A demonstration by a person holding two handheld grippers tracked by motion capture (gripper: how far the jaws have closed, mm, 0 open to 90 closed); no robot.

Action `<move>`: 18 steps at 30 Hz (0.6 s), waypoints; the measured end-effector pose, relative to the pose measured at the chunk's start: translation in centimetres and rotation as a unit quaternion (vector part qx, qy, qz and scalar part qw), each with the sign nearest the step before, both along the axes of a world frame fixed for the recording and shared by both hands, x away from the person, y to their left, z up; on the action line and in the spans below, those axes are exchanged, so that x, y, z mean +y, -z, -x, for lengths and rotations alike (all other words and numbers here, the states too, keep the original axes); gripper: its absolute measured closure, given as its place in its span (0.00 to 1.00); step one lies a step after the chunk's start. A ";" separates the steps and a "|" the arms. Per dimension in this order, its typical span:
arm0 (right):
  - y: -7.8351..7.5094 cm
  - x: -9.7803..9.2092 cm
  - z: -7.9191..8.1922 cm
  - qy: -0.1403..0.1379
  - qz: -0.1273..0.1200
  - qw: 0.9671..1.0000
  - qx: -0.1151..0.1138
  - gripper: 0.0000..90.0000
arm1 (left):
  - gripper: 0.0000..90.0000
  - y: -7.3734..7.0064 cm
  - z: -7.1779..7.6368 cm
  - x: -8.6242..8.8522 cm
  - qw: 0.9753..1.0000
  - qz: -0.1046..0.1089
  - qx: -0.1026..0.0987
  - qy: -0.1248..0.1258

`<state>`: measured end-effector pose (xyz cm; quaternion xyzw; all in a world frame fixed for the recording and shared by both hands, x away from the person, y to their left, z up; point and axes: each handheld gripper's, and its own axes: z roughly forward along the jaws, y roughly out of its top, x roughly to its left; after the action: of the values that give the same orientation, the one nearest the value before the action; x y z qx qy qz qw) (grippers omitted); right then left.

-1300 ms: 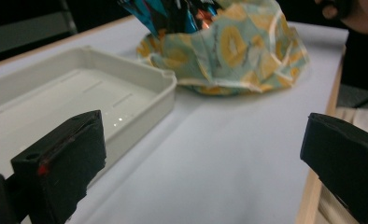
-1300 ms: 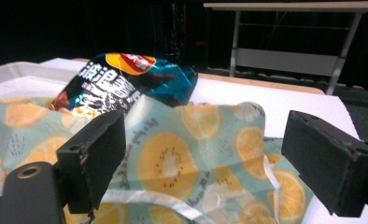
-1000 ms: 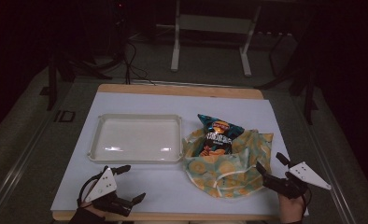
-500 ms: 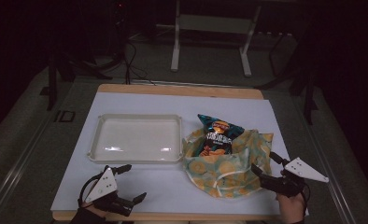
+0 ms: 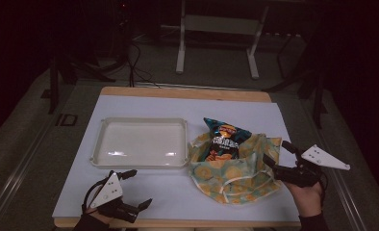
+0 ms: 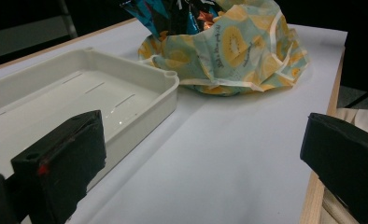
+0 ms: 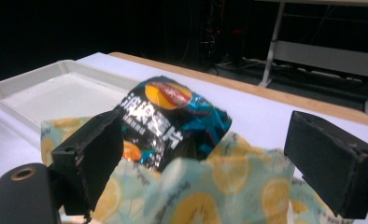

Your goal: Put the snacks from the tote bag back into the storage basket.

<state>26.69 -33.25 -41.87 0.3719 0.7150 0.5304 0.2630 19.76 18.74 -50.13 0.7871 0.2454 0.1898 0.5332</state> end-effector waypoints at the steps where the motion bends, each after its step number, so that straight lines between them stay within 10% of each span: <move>1: 0.0 0.0 0.0 0.000 0.000 1.000 0.000 0.13 | 0.01 0.0 0.0 0.0 1.000 0.000 0.000 0.000; 18: -1.9 1.9 -4.3 -0.032 -0.005 0.999 0.001 0.14 | 0.01 0.0 0.0 -0.1 1.000 -0.004 -0.002 0.002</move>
<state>30.96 -31.33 -40.02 0.3510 0.7239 0.5420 0.2429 19.79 18.68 -50.16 0.7892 0.2422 0.1907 0.5311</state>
